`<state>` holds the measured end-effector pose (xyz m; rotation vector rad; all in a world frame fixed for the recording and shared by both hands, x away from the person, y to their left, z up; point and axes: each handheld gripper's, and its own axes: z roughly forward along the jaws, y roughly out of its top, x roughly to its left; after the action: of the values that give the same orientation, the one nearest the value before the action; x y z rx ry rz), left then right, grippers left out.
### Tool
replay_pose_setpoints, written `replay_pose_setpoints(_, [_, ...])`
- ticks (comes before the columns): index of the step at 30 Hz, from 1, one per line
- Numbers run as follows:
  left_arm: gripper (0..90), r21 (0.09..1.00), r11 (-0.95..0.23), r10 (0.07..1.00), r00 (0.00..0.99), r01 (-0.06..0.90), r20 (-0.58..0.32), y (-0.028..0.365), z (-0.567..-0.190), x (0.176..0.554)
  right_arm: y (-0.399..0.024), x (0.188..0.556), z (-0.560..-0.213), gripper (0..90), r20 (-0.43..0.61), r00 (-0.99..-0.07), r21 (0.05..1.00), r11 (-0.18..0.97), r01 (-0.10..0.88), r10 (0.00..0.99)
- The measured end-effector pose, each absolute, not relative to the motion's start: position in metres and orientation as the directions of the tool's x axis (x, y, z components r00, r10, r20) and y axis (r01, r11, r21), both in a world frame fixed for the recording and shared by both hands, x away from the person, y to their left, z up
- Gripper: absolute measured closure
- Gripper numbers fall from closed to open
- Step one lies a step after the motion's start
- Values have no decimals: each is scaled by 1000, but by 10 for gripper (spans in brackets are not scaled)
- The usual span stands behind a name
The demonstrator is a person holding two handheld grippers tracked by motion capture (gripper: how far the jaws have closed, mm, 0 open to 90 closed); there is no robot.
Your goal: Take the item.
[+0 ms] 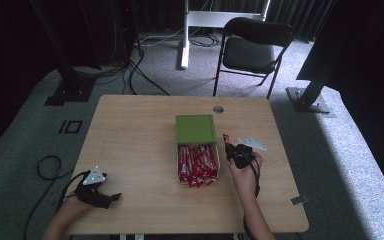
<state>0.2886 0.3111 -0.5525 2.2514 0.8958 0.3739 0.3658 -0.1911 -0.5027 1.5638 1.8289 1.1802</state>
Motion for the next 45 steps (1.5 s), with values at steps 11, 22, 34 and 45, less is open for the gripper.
replay_pose_setpoints(11, [16, 683, -534, 692, 722, 497, 15, 311, -553, 289, -188, 384, -535, 816, 171, -223, 787, 2, 617, 960])
replay_pose_setpoints(22, [16, 683, -535, 691, 722, 497, 15, 311, -552, 289, -188, 384, -553, 816, 176, -209, 761, 2, 648, 962])
replay_pose_setpoints(34, [16, 683, -535, 691, 722, 497, 16, 311, -552, 289, -195, 375, -543, 401, 180, -225, 809, -15, 587, 958])
replay_pose_setpoints(45, [16, 683, -535, 691, 722, 497, 16, 311, -552, 289, -219, 357, -528, 303, 144, -308, 810, 67, 583, 940])
